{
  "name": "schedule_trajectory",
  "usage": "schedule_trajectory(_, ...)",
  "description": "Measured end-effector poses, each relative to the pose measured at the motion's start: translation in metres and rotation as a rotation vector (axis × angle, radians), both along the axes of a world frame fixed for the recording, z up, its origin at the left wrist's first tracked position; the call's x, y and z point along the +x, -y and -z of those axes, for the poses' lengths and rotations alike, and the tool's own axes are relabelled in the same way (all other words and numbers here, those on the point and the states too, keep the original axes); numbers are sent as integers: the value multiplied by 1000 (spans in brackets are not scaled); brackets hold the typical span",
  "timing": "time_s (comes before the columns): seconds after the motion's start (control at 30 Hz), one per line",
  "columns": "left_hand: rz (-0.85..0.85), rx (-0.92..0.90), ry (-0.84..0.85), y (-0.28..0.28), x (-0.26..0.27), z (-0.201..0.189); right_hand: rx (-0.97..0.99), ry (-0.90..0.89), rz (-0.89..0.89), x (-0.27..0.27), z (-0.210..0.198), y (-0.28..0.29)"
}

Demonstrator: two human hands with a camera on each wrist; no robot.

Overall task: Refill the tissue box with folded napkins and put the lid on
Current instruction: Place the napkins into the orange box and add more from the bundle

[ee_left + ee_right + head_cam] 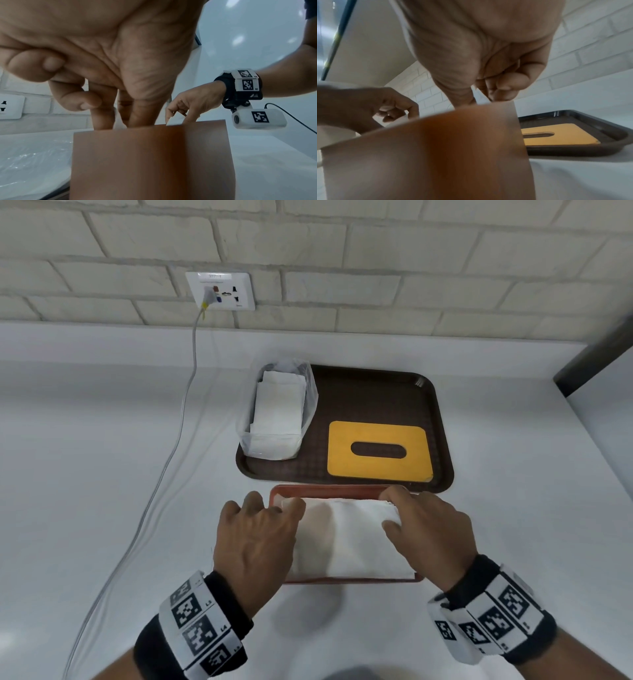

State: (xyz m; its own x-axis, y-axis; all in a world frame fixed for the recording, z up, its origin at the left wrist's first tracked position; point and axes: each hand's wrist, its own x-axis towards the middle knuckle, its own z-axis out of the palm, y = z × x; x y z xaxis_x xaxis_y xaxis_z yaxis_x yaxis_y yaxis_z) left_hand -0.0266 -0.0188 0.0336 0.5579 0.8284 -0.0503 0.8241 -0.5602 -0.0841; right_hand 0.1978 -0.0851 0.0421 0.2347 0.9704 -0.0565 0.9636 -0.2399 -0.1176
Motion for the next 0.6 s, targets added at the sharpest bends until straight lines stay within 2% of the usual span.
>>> schedule_trajectory(0.3, 23, 39, 14, 4, -1, 5, 123, 110, -106, 5, 5, 2)
schedule_trajectory(0.4, 74, 94, 101, 7, -2, -6, 155, 115, -280, 1, -2, 6)
schedule_trajectory(0.5, 304, 48, 152, 10, -5, -8, 27, 116, -489, 2, 0, 9)
schedule_trajectory(0.6, 366, -63, 105, 10, -13, 0, -137, 141, -508, 5, 3, 6)
